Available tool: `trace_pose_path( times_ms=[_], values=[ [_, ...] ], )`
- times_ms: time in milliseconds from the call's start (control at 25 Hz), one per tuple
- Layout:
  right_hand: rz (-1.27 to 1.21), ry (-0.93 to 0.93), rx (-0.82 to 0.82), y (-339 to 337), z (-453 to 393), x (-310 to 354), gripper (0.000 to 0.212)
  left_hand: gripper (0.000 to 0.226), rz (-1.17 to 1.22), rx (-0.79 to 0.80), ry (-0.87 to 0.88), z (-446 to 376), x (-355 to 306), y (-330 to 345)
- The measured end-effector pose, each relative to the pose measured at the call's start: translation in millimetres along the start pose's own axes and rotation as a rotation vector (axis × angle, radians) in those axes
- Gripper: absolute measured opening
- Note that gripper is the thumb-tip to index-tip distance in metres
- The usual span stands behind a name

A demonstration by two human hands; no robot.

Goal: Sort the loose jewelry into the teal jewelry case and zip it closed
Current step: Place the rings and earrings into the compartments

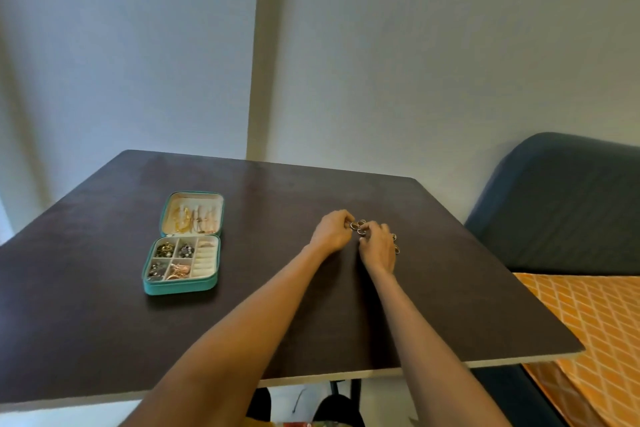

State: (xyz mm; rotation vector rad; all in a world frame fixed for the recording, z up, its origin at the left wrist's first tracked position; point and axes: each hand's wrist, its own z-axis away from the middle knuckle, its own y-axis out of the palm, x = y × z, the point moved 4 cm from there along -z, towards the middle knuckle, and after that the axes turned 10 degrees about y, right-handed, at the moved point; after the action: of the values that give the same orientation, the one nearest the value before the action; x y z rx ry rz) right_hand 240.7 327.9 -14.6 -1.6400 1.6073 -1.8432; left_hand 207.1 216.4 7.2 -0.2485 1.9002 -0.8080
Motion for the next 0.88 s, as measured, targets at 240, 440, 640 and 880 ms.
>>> trace_pose_path(
  times_ms=[240, 440, 640, 880],
  values=[
    [0.168, -0.020, 0.072, 0, -25, 1, 0.021, 0.038, -0.117, 0.079, 0.043, -12, 4, 15],
    [0.045, -0.182, 0.225, 0, -34, 15, 0.033, 0.029, -0.136, 0.041, 0.096, -13, 0, 3],
    [-0.564, 0.030, 0.551, -4, -18, 40, 0.018, 0.017, -0.052, -0.175, 0.148, -12, 7, -42],
    [-0.937, 0.050, 0.522, 11, 19, 79, 0.020, 0.011, 0.050, -0.378, 0.042, 21, 34, -93]
  ],
)
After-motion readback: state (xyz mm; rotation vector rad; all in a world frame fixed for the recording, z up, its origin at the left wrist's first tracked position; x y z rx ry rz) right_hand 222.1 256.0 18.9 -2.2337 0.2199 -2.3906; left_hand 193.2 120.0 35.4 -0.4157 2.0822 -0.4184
